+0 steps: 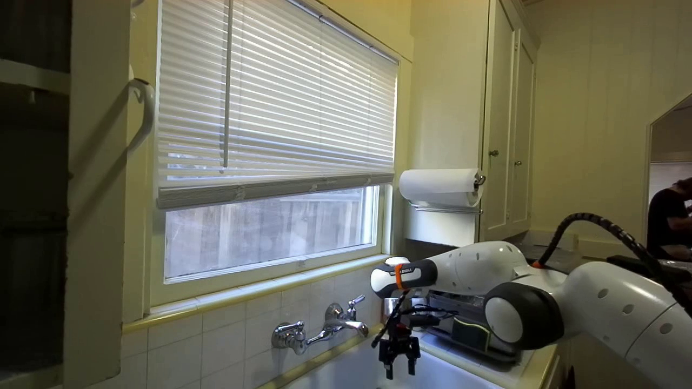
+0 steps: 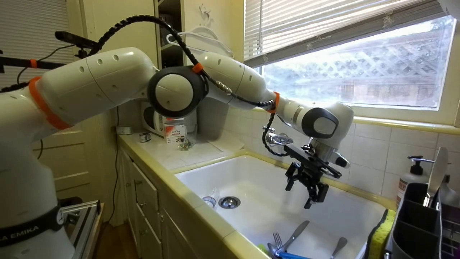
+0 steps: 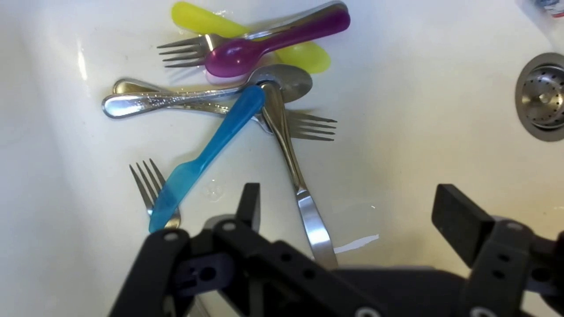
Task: Put the knife inside the sink
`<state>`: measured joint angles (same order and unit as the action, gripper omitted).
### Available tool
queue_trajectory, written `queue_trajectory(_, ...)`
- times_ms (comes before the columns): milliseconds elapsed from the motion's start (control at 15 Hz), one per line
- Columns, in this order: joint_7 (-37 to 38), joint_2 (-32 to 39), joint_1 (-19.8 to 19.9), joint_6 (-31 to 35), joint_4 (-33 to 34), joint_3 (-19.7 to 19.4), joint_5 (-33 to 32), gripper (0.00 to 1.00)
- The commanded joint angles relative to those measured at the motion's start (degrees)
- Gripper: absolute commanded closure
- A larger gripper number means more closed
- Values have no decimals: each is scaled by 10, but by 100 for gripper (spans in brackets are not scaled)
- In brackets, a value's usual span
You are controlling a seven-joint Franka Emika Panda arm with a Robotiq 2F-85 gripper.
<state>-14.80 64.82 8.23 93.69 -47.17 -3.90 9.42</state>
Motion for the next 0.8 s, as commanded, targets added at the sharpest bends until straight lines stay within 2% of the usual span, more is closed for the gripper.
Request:
queue_trajectory(0, -69, 80, 22, -53, 125, 42, 28, 0)
queue_trajectory(200, -96, 112, 21, -106, 178, 62, 24, 0)
queue_trajectory(267, -84, 106, 24, -111, 170, 78, 11, 0)
queue_trajectory(333, -65, 100, 19, -117, 163, 66, 25, 0)
queue_trajectory(733, 39, 54, 8, -99, 131, 69, 34, 0)
